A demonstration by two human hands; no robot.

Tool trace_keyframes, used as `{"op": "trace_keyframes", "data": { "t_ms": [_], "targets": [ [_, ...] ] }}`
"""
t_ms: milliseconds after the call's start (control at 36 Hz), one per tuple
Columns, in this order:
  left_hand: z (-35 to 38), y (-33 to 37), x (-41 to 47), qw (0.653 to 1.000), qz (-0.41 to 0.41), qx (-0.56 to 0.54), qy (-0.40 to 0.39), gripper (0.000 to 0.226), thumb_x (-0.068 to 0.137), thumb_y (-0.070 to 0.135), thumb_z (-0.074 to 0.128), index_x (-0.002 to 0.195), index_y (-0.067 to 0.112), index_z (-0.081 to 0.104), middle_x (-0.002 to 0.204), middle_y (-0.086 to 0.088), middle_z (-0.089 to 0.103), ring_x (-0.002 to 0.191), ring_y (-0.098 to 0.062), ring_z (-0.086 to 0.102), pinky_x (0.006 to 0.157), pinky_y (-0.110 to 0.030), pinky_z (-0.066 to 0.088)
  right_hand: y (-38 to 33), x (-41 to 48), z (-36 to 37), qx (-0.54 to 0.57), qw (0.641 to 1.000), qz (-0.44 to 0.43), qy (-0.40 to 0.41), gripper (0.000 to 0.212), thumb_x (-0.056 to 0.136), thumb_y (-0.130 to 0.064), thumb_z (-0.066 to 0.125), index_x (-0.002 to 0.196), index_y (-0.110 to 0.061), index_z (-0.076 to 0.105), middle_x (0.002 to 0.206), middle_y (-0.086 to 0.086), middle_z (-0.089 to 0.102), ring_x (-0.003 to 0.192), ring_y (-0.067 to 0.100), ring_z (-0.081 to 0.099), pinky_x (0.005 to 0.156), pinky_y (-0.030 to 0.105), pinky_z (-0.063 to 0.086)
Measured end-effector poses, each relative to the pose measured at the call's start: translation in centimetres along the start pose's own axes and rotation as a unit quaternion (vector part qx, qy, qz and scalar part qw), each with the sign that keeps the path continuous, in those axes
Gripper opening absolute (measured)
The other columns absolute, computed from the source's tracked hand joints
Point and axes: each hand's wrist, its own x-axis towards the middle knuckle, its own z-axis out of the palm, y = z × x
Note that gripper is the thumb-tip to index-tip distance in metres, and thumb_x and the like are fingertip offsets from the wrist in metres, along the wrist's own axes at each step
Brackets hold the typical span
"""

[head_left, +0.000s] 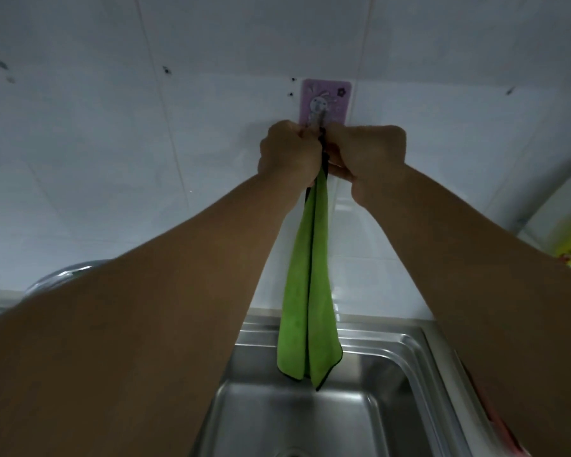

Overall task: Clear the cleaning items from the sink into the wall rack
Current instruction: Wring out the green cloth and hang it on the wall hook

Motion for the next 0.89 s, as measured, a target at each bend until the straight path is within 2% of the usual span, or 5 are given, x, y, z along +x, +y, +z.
{"op": "trace_keyframes", "data": {
  "t_ms": [250, 389, 556, 722, 889],
  "targets": [
    [-0.8, -4.3, -1.9, 0.996, -0.022, 0.026, -0.088, 0.044, 0.095, 0.051, 0.046, 0.102, 0.012, 0.065, 0.099, -0.012, 0.071, 0.083, -0.03, 0.069, 0.068, -0.038, 0.059, 3.8, -1.0, -2.0, -0.172, 0.98, -0.034, -0.098, 0.026, 0.085, -0.028, 0.073, 0.089, -0.003, 0.075, 0.079, 0.008, 0.069, 0.063, 0.011, 0.059, 0.055, 0.02, 0.049],
    [-1.8, -9.0, -5.3, 0.98, -0.045, 0.097, -0.169, 0.067, 0.093, 0.064, 0.043, 0.094, 0.0, 0.063, 0.088, -0.016, 0.069, 0.073, -0.026, 0.066, 0.073, -0.037, 0.056, 8.6, -2.4, -5.4, -0.305, 0.937, -0.087, -0.145, 0.047, 0.091, -0.04, 0.066, 0.077, 0.004, 0.065, 0.065, 0.01, 0.06, 0.059, 0.013, 0.052, 0.06, 0.027, 0.041],
    [-3.5, -16.1, -8.6, 0.957, -0.108, 0.167, -0.21, 0.06, 0.093, 0.06, 0.049, 0.085, 0.001, 0.06, 0.081, -0.018, 0.069, 0.076, -0.031, 0.07, 0.069, -0.032, 0.052, 15.1, -5.1, -10.0, -0.356, 0.919, -0.049, -0.161, 0.017, 0.09, -0.023, 0.071, 0.093, -0.006, 0.072, 0.081, 0.012, 0.074, 0.043, 0.006, 0.064, 0.042, 0.016, 0.047],
    [-6.0, -21.7, -10.2, 0.961, -0.163, 0.188, -0.122, 0.037, 0.092, 0.046, 0.059, 0.087, 0.01, 0.067, 0.09, -0.014, 0.071, 0.081, -0.029, 0.069, 0.078, -0.036, 0.058, 20.0, -6.2, -15.5, -0.432, 0.9, -0.023, -0.058, 0.02, 0.089, -0.029, 0.067, 0.085, -0.01, 0.069, 0.069, 0.013, 0.072, 0.053, 0.03, 0.07, 0.054, 0.042, 0.061],
    [-7.1, -21.1, -9.2, 0.966, -0.102, 0.234, 0.038, 0.029, 0.1, 0.031, 0.052, 0.106, 0.005, 0.064, 0.096, -0.012, 0.065, 0.084, -0.023, 0.056, 0.065, -0.019, 0.033, 19.8, -5.2, -18.2, -0.413, 0.904, -0.1, 0.049, 0.036, 0.083, -0.045, 0.055, 0.085, -0.01, 0.067, 0.074, 0.016, 0.072, 0.071, 0.036, 0.069, 0.072, 0.051, 0.059]
  ]
}}
